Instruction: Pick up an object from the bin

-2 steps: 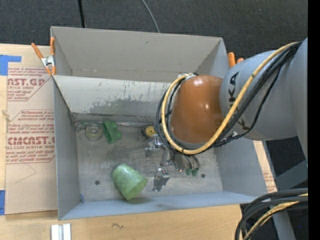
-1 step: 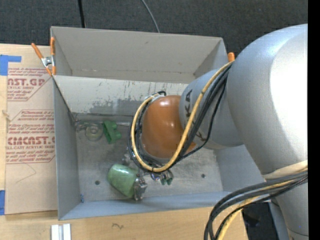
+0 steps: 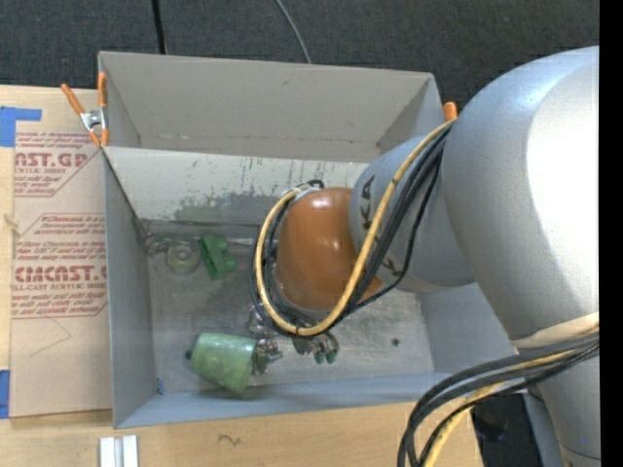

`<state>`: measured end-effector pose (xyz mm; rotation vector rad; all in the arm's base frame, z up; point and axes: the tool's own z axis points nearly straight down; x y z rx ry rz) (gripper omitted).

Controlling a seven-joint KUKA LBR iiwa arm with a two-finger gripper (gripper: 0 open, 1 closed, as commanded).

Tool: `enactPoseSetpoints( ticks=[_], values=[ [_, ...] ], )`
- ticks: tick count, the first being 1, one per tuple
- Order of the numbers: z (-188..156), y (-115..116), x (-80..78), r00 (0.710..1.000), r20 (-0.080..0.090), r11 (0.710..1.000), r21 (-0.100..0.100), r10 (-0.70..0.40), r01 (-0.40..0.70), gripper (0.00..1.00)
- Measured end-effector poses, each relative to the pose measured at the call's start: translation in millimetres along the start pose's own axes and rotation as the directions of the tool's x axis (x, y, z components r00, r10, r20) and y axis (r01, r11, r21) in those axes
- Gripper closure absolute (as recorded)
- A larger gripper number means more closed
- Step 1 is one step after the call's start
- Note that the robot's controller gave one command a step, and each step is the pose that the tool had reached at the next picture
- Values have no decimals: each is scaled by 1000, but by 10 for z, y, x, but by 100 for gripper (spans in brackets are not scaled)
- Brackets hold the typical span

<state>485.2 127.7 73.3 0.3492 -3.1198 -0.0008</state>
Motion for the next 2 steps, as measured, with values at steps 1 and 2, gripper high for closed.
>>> enactPoseSetpoints(
  ticks=[1, 2],
  values=[
    [1, 0, -1, 1000, 0, 1000, 0, 0, 0, 100],
    [-1546, -577, -134, 999, 12, 999, 3, -49, 49, 100]
  ],
)
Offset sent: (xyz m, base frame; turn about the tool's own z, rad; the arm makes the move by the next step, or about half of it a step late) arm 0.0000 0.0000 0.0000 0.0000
